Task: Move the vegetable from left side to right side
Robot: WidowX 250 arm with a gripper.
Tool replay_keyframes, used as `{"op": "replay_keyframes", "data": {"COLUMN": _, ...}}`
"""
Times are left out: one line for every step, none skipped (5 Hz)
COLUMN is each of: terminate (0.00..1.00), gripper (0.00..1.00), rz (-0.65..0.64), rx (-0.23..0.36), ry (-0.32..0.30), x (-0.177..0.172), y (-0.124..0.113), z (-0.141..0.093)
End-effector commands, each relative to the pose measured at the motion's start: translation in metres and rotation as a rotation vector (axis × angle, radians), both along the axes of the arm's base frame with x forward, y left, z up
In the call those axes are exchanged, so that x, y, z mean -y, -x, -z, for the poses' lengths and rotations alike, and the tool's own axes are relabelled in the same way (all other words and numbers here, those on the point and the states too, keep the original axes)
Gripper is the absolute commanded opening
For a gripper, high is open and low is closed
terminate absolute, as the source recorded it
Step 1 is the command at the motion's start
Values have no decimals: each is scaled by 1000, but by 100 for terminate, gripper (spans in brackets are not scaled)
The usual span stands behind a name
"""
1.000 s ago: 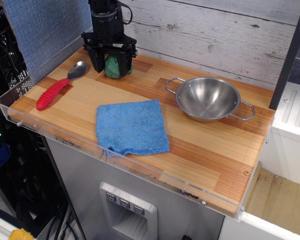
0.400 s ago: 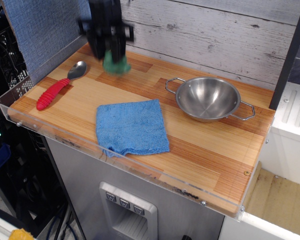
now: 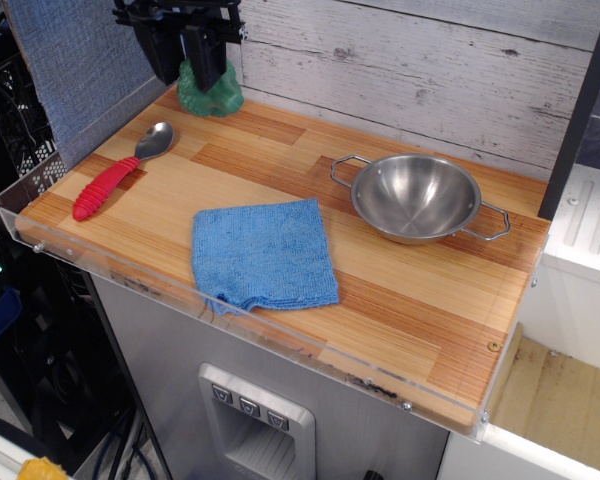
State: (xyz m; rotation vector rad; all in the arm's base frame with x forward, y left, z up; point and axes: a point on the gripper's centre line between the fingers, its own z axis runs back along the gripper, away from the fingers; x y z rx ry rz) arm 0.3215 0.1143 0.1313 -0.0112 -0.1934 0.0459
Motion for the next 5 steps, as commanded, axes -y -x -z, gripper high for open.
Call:
{"op": "replay_keyframes", "data": {"terminate": 0, "gripper": 0, "rz": 151, "rx": -21, "ry": -61, "x": 37, "y": 48, "z": 12}}
{"op": "replay_keyframes", "data": {"terminate": 0, "gripper": 0, "rz": 168, "rx": -53, "ry": -71, "x": 47, "y": 50, "z": 29}}
{"op": "replay_keyframes", "data": {"terminate": 0, "gripper": 0, "rz": 164, "rx": -75, "ry": -74, "x": 51, "y": 44, "z": 42}}
{"op": "replay_keyframes", "data": {"terminate": 0, "gripper": 0, "rz": 152, "rx": -80, "ry": -77, "x": 53, "y": 34, "z": 49}}
{"op": "replay_keyframes", "data": {"terminate": 0, "gripper": 100, "rz": 165, "rx": -86, "ry": -91, "x": 53, "y": 27, "z": 50}}
